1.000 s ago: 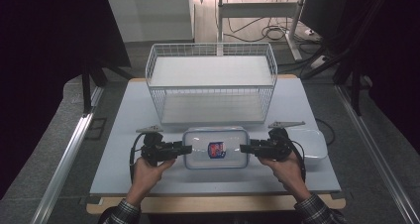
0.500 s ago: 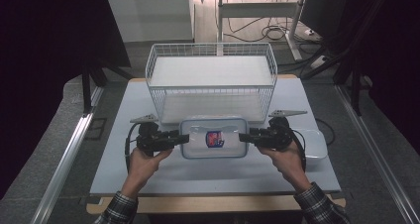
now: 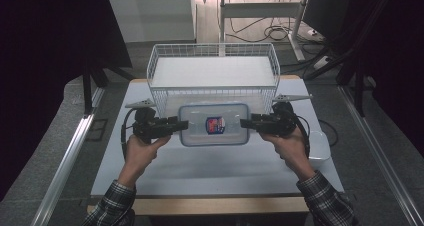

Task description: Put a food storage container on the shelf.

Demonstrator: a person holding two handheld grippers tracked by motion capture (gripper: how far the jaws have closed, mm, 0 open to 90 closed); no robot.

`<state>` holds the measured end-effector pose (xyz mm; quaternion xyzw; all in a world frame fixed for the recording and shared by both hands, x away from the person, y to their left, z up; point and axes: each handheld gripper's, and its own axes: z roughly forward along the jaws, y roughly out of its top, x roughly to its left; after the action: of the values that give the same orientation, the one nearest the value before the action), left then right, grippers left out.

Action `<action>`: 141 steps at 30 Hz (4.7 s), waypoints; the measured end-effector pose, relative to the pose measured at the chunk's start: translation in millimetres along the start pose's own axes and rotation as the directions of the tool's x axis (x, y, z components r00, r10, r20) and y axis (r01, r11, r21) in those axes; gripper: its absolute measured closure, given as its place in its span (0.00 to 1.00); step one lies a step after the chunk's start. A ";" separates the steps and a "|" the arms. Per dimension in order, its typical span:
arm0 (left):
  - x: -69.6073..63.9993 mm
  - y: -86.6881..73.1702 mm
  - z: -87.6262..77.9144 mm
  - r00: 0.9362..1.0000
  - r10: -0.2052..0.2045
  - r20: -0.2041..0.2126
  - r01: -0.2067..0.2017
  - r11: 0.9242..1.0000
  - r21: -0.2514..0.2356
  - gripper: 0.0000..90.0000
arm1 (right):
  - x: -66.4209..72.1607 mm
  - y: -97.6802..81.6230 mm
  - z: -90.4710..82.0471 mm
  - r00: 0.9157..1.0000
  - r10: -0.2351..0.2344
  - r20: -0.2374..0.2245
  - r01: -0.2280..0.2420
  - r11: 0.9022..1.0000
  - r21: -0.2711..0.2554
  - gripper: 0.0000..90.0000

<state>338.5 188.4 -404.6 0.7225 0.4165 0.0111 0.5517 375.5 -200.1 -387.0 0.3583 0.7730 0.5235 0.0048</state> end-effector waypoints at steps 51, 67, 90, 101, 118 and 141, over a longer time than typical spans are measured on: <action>38.0 136.1 -2.8 1.000 0.006 -0.011 -0.007 0.997 -0.078 0.57 | -19.1 137.6 10.2 0.998 -0.016 0.058 0.021 0.996 -0.084 0.55; 44.7 132.2 8.2 0.999 0.031 -0.037 -0.034 0.995 -0.096 0.55 | -28.0 141.1 20.4 0.989 -0.050 0.141 0.056 0.998 -0.040 0.57; 51.3 138.2 17.3 0.983 0.026 -0.180 -0.033 0.999 -0.034 0.40 | -26.6 138.7 30.7 0.972 -0.054 0.230 0.053 0.999 0.007 0.70; 56.0 140.2 22.6 0.982 0.015 -0.189 -0.024 0.999 -0.046 0.46 | -24.7 145.4 37.9 0.969 -0.044 0.244 0.045 0.999 0.003 0.69; 42.6 147.8 32.4 0.955 0.066 -0.288 -0.085 0.995 -0.052 0.42 | -32.5 153.6 34.4 0.965 -0.002 0.263 0.006 1.000 -0.013 0.71; 26.3 136.2 19.2 0.966 0.108 -0.237 -0.124 0.991 -0.057 0.35 | -24.7 145.4 18.7 0.972 -0.078 0.221 0.094 0.993 -0.065 0.53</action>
<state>445.1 183.4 -313.9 0.7192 0.4347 0.1429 0.5228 480.9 -170.4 -286.3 0.3793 0.7624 0.5091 0.1256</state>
